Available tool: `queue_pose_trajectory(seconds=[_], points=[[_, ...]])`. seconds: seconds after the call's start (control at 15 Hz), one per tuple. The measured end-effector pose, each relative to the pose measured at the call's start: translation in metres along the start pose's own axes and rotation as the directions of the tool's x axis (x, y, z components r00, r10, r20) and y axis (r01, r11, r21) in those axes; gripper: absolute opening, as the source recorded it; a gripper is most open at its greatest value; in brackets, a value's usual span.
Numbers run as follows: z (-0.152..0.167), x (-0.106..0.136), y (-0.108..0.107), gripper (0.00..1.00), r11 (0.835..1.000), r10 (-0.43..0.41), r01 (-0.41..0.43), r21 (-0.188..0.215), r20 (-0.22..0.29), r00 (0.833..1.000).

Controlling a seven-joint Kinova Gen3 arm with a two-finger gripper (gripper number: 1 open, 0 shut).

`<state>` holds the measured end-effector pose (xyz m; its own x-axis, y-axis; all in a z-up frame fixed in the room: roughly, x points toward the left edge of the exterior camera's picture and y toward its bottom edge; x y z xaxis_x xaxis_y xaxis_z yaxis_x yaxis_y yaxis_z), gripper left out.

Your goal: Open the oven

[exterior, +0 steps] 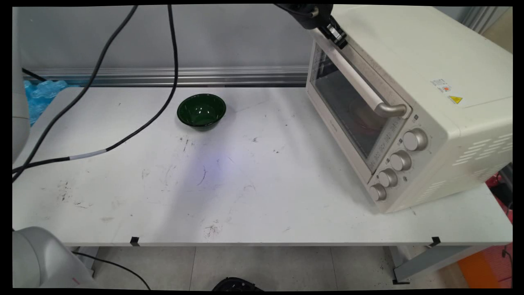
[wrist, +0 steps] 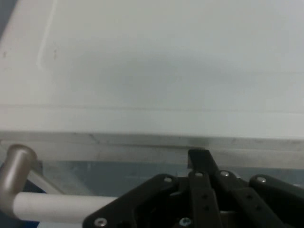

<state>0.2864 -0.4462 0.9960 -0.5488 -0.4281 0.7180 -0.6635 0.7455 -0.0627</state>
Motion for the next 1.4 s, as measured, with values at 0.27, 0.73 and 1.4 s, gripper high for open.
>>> queue_pose_trajectory(seconds=[0.27, 0.73, 1.4], points=[[0.007, 0.0, 0.001, 0.0, 1.0, 0.002, -0.002, 0.002, 0.019, 1.0], [0.008, -0.003, 0.002, 0.0, 1.0, 0.01, -0.01, 0.003, 0.053, 0.999], [-0.009, -0.022, 0.004, 0.0, 1.0, 0.024, -0.024, -0.005, 0.132, 0.991]])
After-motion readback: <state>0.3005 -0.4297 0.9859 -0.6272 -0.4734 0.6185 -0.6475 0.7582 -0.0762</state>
